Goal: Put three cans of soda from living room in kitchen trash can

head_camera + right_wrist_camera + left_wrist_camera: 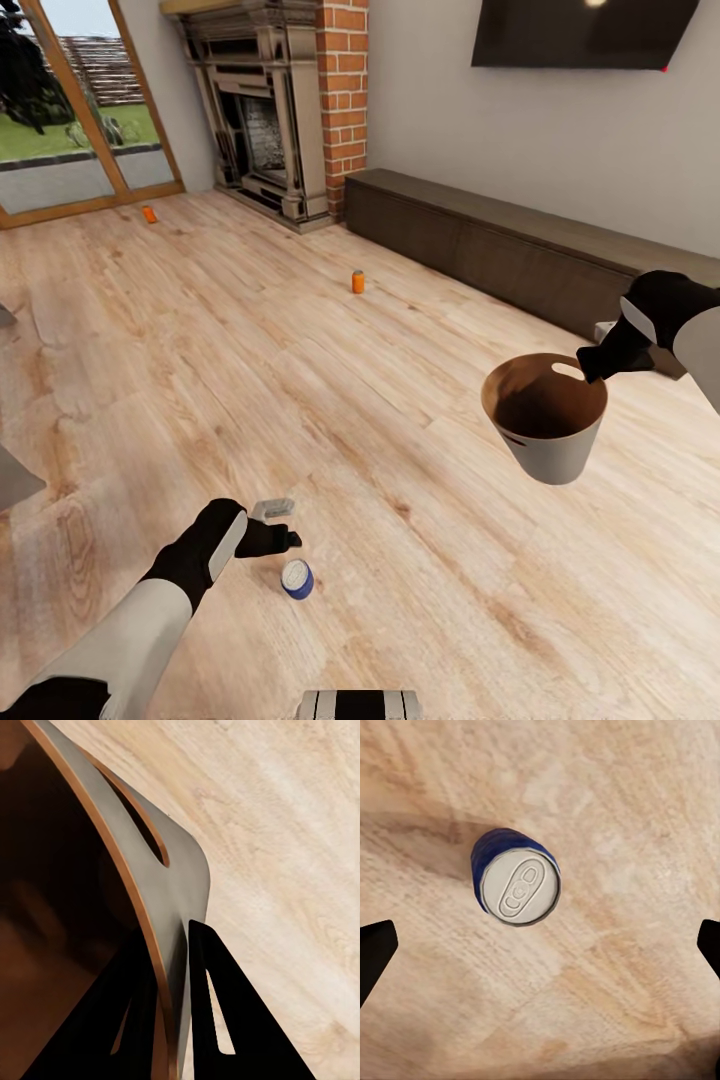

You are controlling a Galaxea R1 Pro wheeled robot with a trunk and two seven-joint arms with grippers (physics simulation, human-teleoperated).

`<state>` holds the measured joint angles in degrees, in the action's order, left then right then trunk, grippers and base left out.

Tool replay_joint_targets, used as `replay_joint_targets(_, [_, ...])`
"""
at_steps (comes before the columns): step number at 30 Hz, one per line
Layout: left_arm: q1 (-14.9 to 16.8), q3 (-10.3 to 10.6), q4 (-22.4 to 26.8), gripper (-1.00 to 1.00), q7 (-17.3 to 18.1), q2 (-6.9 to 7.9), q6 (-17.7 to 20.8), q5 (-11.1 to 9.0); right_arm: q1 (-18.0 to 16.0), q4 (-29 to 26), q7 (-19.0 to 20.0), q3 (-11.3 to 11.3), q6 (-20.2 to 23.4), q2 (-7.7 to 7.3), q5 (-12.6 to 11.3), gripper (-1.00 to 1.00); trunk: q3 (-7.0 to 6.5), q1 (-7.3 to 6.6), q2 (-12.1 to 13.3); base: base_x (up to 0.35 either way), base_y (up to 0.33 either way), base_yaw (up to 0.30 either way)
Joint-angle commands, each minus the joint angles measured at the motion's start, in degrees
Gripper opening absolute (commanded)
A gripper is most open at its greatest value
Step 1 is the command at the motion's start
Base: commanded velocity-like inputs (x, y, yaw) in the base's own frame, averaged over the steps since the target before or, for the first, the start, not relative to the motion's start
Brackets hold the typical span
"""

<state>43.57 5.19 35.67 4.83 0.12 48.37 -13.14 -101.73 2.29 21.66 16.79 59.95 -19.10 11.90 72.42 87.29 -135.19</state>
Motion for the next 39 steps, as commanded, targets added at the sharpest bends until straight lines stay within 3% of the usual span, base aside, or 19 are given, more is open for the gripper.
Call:
replay_joint_targets(1, [0.0, 0.0, 0.0, 1.0, 0.0, 0.02, 0.0, 0.0, 0.0, 0.0, 0.1, -0.1, 0.0, 0.02, -0.3, -1.0, 0.27, 0.21, -0.4, 0.0, 0.0, 0.0])
replay_joint_targets(20, [0.0, 0.0, 0.2, 1.0, -0.1, -0.01, -0.3, -0.1, 0.2, 0.0, 0.1, 0.0, 0.0, 0.64, -0.3, -1.0, 5.38, 4.38, -8.0, 0.0, 0.0, 0.0])
replay_joint_targets(24, [0.0, 0.0, 0.2, 1.0, -0.1, -0.02, -0.4, -0.1, 0.2, 0.0, 0.1, 0.0, 0.0, 0.64, -0.3, -1.0, 6.62, 4.49, -8.1, 0.0, 0.0, 0.0])
replay_joint_targets(39, [-0.1, 0.0, 0.8, 1.0, 0.1, -0.01, -0.6, -0.2, 0.2, 0.0, 0.1, 0.0, 0.0, 0.64, -0.3, -1.0, 7.96, 4.49, -8.1, 0.082, 0.0, 0.0])
